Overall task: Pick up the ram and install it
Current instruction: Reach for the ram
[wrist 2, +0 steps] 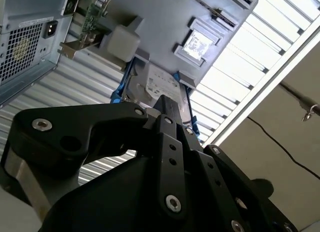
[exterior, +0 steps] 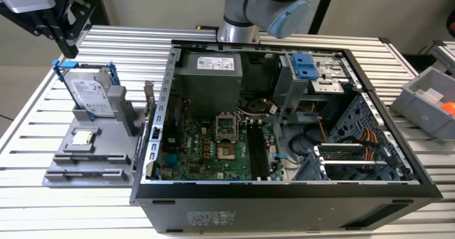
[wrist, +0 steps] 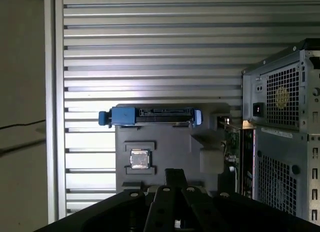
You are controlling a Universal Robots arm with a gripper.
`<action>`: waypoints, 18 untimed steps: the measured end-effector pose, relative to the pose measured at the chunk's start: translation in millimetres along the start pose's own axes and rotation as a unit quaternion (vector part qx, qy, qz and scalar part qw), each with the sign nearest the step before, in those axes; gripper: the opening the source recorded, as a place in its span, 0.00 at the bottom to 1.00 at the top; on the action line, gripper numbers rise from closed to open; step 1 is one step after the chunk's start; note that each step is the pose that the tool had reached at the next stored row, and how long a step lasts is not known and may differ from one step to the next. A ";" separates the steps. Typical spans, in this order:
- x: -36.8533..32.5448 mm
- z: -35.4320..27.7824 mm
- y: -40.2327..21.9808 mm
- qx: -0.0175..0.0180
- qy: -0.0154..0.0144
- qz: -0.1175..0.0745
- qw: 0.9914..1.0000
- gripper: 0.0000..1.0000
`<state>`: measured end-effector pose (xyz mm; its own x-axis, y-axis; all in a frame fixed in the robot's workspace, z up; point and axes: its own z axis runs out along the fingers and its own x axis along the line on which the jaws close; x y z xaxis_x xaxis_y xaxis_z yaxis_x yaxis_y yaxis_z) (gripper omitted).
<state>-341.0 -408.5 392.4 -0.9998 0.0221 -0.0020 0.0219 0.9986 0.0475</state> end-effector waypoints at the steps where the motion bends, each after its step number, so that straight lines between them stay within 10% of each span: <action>1: 0.7 0.0 -0.9 0.000 0.000 -0.001 1.000 0.00; 18: 10.5 -0.5 -11.3 0.000 0.001 -0.027 1.000 0.00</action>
<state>-351.8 -419.6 392.4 -0.9995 -0.0310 -0.0021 -0.0311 0.9984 0.0475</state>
